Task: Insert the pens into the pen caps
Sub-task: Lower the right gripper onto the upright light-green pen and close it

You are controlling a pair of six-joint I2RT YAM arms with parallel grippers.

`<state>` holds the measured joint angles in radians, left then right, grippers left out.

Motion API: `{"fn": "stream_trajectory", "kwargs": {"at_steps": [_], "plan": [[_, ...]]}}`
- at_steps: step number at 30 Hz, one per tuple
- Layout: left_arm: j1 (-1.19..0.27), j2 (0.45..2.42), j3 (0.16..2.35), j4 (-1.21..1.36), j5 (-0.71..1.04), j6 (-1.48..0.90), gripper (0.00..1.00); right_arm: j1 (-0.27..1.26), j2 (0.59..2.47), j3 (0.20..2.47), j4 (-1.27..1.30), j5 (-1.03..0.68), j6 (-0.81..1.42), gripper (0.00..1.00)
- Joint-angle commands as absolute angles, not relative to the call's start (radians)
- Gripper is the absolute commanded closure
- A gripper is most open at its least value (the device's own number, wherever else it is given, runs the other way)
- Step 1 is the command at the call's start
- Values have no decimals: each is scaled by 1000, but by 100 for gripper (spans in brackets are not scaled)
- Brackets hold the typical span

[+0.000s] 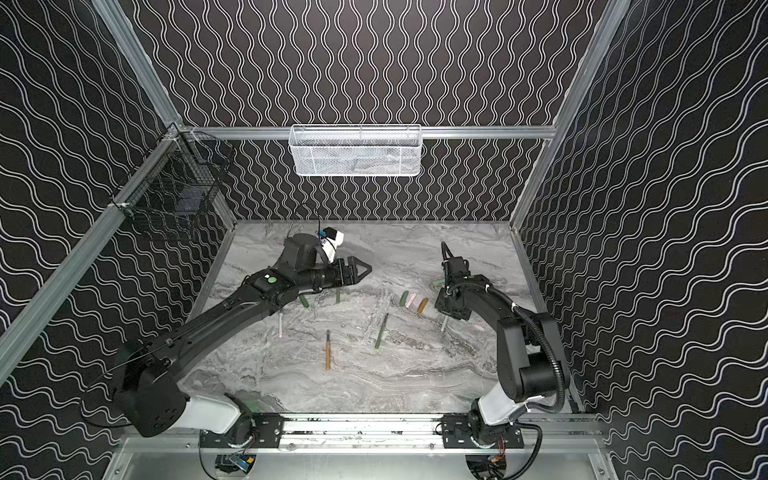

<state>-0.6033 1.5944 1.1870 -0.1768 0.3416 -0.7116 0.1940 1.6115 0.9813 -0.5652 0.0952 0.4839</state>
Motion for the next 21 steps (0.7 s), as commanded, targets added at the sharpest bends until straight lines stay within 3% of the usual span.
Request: {"fn": "stream_trajectory", "kwargs": {"at_steps": [1, 21], "plan": [[-603, 1604, 1197, -133, 369, -720, 17, 194, 1633, 990, -588, 97, 481, 74], [-616, 1627, 1198, -120, 404, -726, 17, 176, 1715, 1003, -550, 119, 453, 78]]}}
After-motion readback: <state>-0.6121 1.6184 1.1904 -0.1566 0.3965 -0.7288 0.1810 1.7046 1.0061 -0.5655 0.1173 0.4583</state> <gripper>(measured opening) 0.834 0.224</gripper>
